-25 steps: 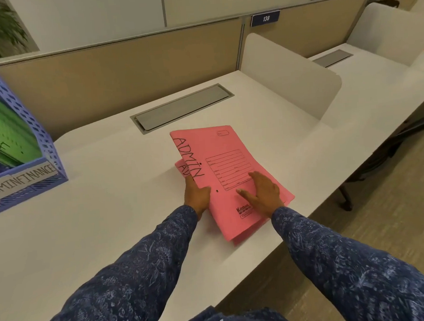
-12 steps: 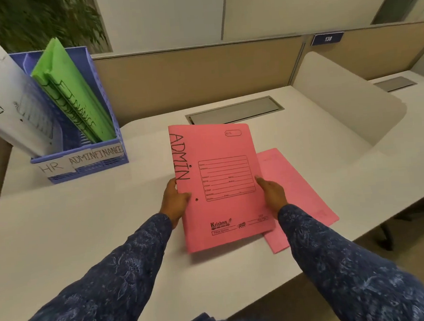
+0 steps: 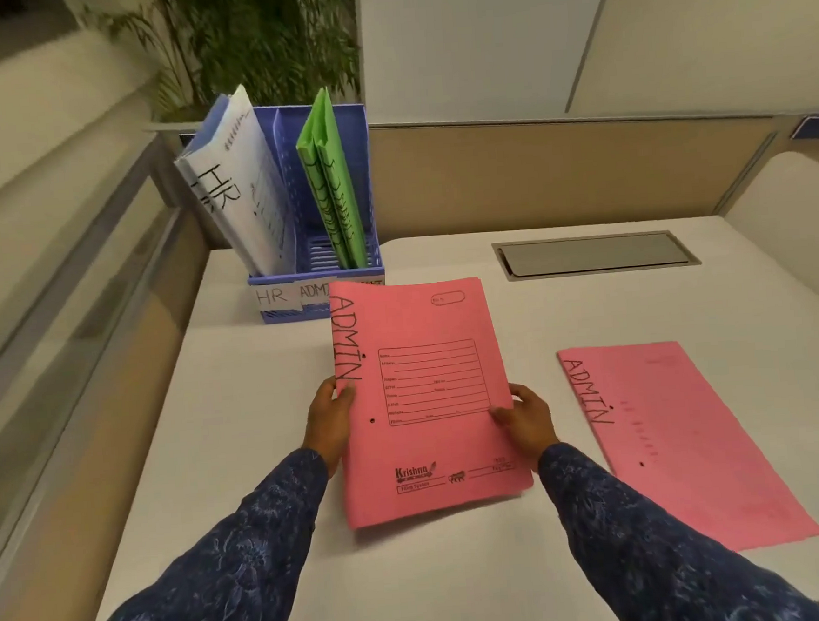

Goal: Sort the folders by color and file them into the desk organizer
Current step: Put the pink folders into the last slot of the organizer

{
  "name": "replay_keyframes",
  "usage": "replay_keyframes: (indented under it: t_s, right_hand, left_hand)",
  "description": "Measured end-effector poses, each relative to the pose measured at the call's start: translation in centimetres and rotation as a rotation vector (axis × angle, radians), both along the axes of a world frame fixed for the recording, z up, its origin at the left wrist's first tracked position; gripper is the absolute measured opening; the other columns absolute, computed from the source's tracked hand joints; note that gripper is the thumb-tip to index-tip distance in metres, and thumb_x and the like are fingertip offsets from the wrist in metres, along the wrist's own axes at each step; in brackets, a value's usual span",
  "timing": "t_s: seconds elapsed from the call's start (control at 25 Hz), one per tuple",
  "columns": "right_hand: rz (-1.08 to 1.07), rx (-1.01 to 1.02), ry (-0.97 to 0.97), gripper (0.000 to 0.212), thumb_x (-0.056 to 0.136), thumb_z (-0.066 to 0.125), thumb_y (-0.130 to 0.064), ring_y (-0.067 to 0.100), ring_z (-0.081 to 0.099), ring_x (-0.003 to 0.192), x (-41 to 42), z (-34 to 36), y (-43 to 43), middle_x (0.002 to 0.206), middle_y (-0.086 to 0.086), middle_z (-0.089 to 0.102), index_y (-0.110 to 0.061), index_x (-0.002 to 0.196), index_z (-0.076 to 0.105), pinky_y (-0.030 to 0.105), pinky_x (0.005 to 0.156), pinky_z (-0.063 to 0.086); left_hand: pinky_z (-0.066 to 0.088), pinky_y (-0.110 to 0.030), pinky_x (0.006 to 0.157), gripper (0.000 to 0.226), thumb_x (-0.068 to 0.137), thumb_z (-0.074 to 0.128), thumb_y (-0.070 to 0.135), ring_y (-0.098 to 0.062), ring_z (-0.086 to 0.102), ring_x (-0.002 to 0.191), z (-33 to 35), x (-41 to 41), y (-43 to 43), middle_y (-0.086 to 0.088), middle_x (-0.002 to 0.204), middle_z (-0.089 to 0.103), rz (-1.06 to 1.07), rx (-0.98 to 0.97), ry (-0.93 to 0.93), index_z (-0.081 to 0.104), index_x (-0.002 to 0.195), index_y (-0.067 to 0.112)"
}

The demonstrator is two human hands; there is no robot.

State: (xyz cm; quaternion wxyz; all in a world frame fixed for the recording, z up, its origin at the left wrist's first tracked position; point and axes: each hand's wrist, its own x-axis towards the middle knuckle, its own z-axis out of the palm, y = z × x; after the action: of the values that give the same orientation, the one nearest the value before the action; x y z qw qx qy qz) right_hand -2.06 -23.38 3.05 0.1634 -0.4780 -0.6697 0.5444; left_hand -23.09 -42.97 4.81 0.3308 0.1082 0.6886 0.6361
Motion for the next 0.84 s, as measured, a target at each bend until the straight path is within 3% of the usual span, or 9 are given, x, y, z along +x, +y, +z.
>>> replay_keyframes:
  t_s: [0.08,0.16,0.32,0.44,0.6,0.68,0.84]
  right_hand:
    - [0.045,0.056,0.038,0.039,0.089,0.062,-0.008,0.008,0.065,0.086,-2.8,0.7,-1.0,0.114,0.006,0.066,-0.009,0.127,0.054,0.015,0.065,0.052]
    - [0.069,0.067,0.103,0.035,0.089,0.061,-0.007,0.011,0.067,0.088,-5.6,1.9,-1.8,0.112,0.007,0.068,-0.012,0.123,0.054,0.020,0.069,0.054]
    - [0.103,0.116,0.241,0.027,0.091,0.059,-0.006,0.017,0.067,0.095,-11.0,4.4,-2.9,0.110,0.003,0.068,-0.017,0.115,0.055,0.033,0.080,0.058]
    - [0.164,0.152,0.348,0.023,0.094,0.059,-0.008,0.016,0.066,0.100,-14.7,6.4,-3.1,0.113,0.000,0.065,-0.015,0.115,0.054,0.031,0.083,0.058]
    - [0.257,0.217,0.413,0.021,0.095,0.058,-0.007,0.011,0.064,0.100,-19.4,9.6,-2.8,0.113,-0.003,0.063,-0.016,0.114,0.053,0.029,0.086,0.056]
    - [0.313,0.252,0.422,0.024,0.095,0.057,-0.007,0.010,0.063,0.101,-21.6,11.0,-2.7,0.115,-0.001,0.063,-0.015,0.117,0.053,0.031,0.089,0.056]
    - [0.415,0.262,0.413,0.033,0.095,0.058,-0.007,0.019,0.060,0.112,-25.9,13.2,-2.8,0.126,0.006,0.060,-0.009,0.127,0.051,0.039,0.098,0.052]
  left_hand:
    - [0.058,-0.034,0.077,0.020,0.102,0.045,0.035,-0.017,0.069,0.097,0.4,-1.6,-1.7,0.000,0.113,0.068,0.067,0.031,0.035,0.057,0.116,0.027]
    - [0.056,-0.027,0.070,0.018,0.102,0.045,0.038,-0.012,0.070,0.093,1.0,-3.2,-3.4,0.004,0.109,0.069,0.123,0.065,0.076,0.058,0.113,0.032]
    - [0.056,-0.029,0.070,0.015,0.102,0.045,0.034,-0.016,0.070,0.092,2.5,-6.5,-6.7,0.003,0.105,0.072,0.158,0.123,0.136,0.058,0.111,0.035]
    - [0.055,-0.030,0.075,0.018,0.103,0.045,0.023,-0.019,0.068,0.097,3.7,-8.8,-8.8,0.000,0.105,0.072,0.144,0.145,0.204,0.055,0.109,0.037]
    - [0.057,-0.027,0.082,0.036,0.100,0.050,0.011,-0.013,0.067,0.107,6.0,-10.8,-10.2,0.009,0.113,0.071,0.156,0.210,0.285,0.047,0.130,0.030]
    - [0.056,-0.027,0.086,0.048,0.094,0.057,0.018,-0.009,0.065,0.109,7.5,-11.3,-10.8,0.015,0.114,0.069,0.178,0.224,0.350,0.042,0.138,0.028]
    - [0.057,-0.021,0.084,0.045,0.087,0.060,0.031,-0.007,0.064,0.110,11.2,-11.7,-12.0,0.017,0.117,0.067,0.236,0.312,0.496,0.048,0.124,0.055]
